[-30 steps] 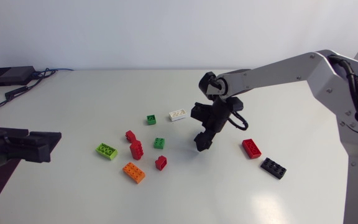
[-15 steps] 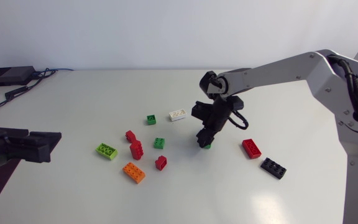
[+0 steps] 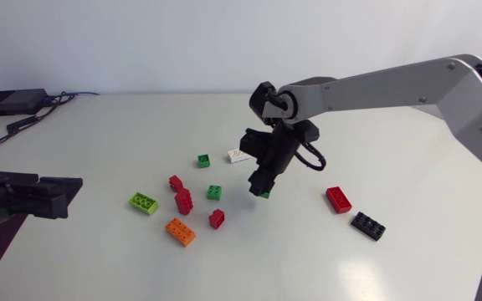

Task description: Sort duplo bricks by size, large to the right and small to the left

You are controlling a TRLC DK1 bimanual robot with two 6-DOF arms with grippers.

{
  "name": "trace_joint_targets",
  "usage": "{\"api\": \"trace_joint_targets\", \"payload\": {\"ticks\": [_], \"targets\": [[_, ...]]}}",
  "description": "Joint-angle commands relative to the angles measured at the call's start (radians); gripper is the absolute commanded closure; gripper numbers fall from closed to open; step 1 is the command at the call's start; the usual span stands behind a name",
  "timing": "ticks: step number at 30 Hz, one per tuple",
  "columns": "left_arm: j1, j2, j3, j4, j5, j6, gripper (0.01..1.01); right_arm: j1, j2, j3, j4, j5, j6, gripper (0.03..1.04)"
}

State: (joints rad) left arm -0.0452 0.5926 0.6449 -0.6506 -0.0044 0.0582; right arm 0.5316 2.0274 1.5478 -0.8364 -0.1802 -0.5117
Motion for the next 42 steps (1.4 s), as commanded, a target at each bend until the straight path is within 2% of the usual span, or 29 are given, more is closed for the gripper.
{"api": "trace_joint_targets", "payload": {"ticks": [1, 12, 22, 24, 33, 34, 36, 38, 40, 42], "targets": [[-0.001, -0.010, -0.017, -0.012, 0.003, -0.011, 0.052, 0.050, -0.030, -0.041, -0.026, -0.004, 0.027, 0.58], [0.007, -0.025, -0.021, -0.018, 0.004, -0.006, 0.052, 0.215, -0.056, -0.023, -0.072, -0.022, 0.041, 0.59], [0.005, -0.027, -0.022, -0.020, 0.006, -0.008, 0.052, 0.298, -0.067, -0.060, -0.078, -0.047, 0.062, 0.57], [0.005, -0.027, -0.022, -0.020, 0.007, -0.009, 0.052, 0.303, -0.062, -0.058, -0.078, -0.047, 0.064, 0.46], [0.002, -0.027, -0.030, -0.020, 0.012, -0.011, 0.052, 0.340, -0.033, -0.066, -0.078, -0.047, 0.068, 0.37], [-0.001, -0.028, -0.033, -0.023, 0.015, -0.011, 0.052, 0.337, -0.035, -0.063, -0.078, -0.047, 0.068, 0.33], [-0.018, -0.027, -0.036, -0.030, 0.017, -0.008, 0.052, 0.317, -0.047, -0.058, -0.087, -0.045, 0.067, 0.22], [-0.041, -0.022, -0.039, -0.034, 0.017, -0.008, 0.052, 0.283, -0.070, -0.058, -0.093, -0.045, 0.064, 0.18], [-0.070, -0.002, -0.039, -0.038, 0.044, -0.004, 0.052, 0.234, -0.102, -0.057, -0.098, -0.044, 0.061, 0.10], [-0.105, 0.029, -0.042, -0.035, 0.058, 0.022, 0.052, 0.179, -0.133, -0.057, -0.101, -0.044, 0.055, 0.08]]}}
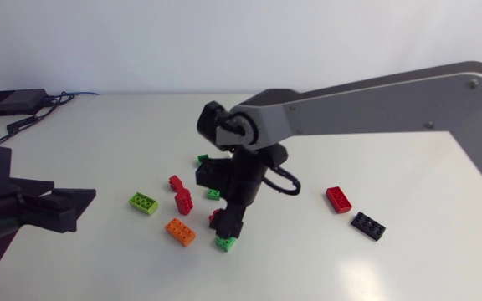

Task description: Sort duplo bricks by size, large to the right and small to the left

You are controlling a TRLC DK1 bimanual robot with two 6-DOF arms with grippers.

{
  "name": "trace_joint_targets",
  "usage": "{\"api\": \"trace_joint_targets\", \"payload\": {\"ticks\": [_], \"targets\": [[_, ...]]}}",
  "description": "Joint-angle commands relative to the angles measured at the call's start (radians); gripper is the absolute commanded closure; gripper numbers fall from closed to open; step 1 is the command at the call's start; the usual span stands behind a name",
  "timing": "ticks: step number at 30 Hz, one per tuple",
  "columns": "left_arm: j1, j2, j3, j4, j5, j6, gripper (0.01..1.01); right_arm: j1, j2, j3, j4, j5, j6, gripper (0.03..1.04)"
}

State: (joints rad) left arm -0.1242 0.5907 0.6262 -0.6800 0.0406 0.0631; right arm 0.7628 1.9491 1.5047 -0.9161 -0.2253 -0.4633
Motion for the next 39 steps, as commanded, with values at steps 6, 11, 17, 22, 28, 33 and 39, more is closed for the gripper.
{"api": "trace_joint_targets", "payload": {"ticks": [6, 11, 17, 22, 28, 33, 39], "targets": [[-0.123, 0.219, -0.025, 0.092, 0.013, 0.052, 0.052, -0.203, -0.134, -0.051, -0.023, 0.001, -0.005, 0.08], [-0.210, 0.413, 0.017, 0.172, 0.015, 0.053, 0.054, -0.280, -0.199, -0.107, -0.024, 0.000, -0.017, 0.08], [-0.325, 0.554, 0.012, 0.226, 0.013, 0.034, 0.052, -0.304, -0.231, -0.143, -0.023, -0.006, -0.015, 0.08], [-0.359, 0.623, 0.010, 0.250, 0.013, 0.030, 0.052, -0.296, -0.237, -0.166, -0.009, -0.014, -0.001, 0.08], [-0.362, 0.718, -0.011, 0.263, -0.001, 0.030, 0.052, -0.287, -0.246, -0.201, 0.013, -0.019, 0.011, 0.08], [-0.397, 0.771, -0.028, 0.347, -0.002, 0.032, 0.052, -0.286, -0.246, -0.221, 0.029, -0.019, 0.017, 0.08], [-0.425, 0.896, 0.026, 0.347, -0.008, 0.035, 0.048, -0.287, -0.251, -0.239, 0.042, -0.028, 0.020, 0.08]]}}
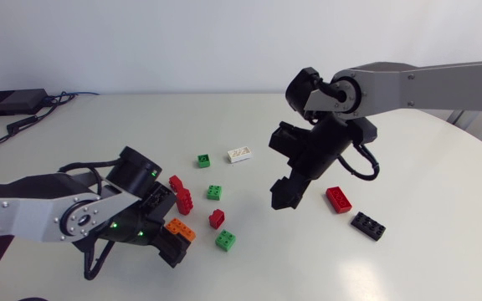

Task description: Sort duplo bricks by size, large to the right and small to the left

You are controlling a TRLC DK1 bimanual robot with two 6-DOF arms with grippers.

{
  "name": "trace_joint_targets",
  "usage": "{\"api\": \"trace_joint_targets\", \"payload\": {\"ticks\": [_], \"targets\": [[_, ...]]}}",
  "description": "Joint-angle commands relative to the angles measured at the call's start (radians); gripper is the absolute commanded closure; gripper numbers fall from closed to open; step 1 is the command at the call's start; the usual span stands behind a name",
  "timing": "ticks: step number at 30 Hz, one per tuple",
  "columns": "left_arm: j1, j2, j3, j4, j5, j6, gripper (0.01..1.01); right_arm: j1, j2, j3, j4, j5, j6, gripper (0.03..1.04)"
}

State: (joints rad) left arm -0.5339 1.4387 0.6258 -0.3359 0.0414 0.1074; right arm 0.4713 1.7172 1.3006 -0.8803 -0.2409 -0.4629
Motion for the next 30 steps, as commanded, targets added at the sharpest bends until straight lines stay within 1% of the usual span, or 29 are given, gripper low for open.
{"api": "trace_joint_targets", "payload": {"ticks": [1, 11, 16, 21, 26, 30], "targets": [[-0.020, 0.065, 0.032, 0.003, -0.017, -0.009, 0.048, 0.006, -0.021, -0.038, 0.007, -0.012, 0.020, 0.08], [-0.015, 0.167, 0.101, 0.028, -0.037, -0.005, 0.048, 0.001, -0.021, -0.058, 0.020, -0.017, 0.020, 0.08], [-0.012, 0.169, 0.112, 0.028, -0.038, 0.002, 0.048, -0.008, -0.021, -0.066, 0.023, -0.018, 0.015, 0.08], [0.014, 0.198, 0.121, 0.048, -0.055, 0.028, 0.048, -0.010, -0.021, -0.066, 0.023, -0.020, 0.013, 0.08], [0.005, 0.210, 0.123, 0.048, -0.057, 0.029, 0.048, -0.011, -0.021, -0.073, 0.032, -0.021, 0.012, 0.08], [0.018, 0.221, 0.135, 0.048, -0.057, 0.057, 0.048, -0.010, -0.021, -0.075, 0.032, -0.021, 0.012, 0.08]]}}
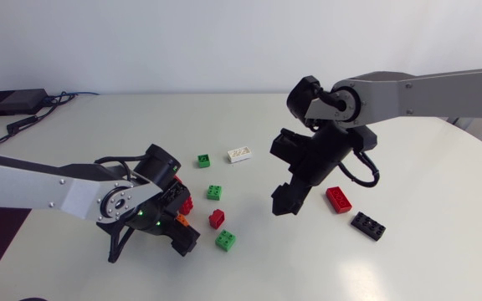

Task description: Sort duplo bricks by size, large to the right and small to the left

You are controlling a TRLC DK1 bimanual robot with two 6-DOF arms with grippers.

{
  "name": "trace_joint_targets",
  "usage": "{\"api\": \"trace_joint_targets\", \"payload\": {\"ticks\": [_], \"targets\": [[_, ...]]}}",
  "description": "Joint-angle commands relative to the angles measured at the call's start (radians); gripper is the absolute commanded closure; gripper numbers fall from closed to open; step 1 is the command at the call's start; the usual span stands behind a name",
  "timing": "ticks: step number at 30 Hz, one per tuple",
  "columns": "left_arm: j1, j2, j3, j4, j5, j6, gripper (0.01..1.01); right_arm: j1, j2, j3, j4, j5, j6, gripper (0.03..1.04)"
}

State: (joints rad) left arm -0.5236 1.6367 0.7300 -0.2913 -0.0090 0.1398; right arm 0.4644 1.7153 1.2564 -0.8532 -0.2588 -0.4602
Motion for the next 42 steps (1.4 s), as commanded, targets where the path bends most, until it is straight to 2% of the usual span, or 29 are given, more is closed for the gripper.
{"api": "trace_joint_targets", "payload": {"ticks": [1, 15, 17, 20, 21, 23, 30, 36, 42], "targets": [[0.008, 0.026, 0.032, 0.003, -0.006, 0.032, 0.048, -0.004, -0.019, -0.031, 0.005, -0.003, 0.009, 0.08], [0.004, 0.043, 0.034, -0.017, -0.006, 0.103, 0.057, -0.007, -0.019, -0.031, -0.001, -0.003, 0.009, 0.08], [0.005, 0.061, 0.049, -0.048, -0.006, 0.113, 0.170, -0.007, -0.019, -0.031, -0.003, -0.003, 0.009, 0.08], [0.007, 0.084, 0.063, -0.083, -0.006, 0.158, 0.562, -0.007, -0.017, -0.031, -0.003, -0.003, 0.009, 0.08], [0.011, 0.081, 0.057, -0.074, -0.006, 0.167, 0.646, -0.007, -0.019, -0.031, -0.003, -0.003, 0.009, 0.08], [0.014, 0.051, 0.039, -0.058, 0.000, 0.207, 0.659, -0.007, -0.019, -0.029, -0.003, -0.003, 0.011, 0.08], [-0.001, -0.028, 0.060, -0.057, 0.000, 0.208, 0.682, -0.015, -0.023, -0.025, -0.012, -0.003, 0.009, 0.08], [-0.004, -0.048, 0.215, -0.158, 0.010, 0.204, 0.682, -0.058, -0.042, 0.012, -0.047, -0.007, -0.001, 0.08], [-0.078, 0.031, 0.399, -0.223, 0.014, 0.198, 0.680, -0.105, -0.092, -0.009, -0.079, -0.008, -0.008, 0.08]]}}
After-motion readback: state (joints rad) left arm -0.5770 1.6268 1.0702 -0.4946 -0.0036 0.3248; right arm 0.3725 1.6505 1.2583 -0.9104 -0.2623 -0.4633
